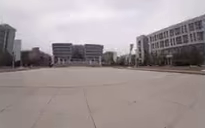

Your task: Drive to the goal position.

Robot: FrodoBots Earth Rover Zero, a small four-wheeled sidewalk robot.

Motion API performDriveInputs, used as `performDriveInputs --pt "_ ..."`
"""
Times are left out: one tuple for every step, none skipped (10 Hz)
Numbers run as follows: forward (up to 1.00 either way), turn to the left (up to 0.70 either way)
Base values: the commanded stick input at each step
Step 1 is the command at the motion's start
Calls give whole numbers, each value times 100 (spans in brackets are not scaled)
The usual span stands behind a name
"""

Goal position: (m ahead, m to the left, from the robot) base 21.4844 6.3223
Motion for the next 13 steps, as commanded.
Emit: performDriveInputs --pt "70 2" --pt "70 2" --pt "70 1" --pt "70 2" --pt "70 1" --pt "70 1" --pt "70 2" --pt "70 1" --pt "70 6" --pt "70 14" --pt "70 15" --pt "70 15" --pt "70 15"
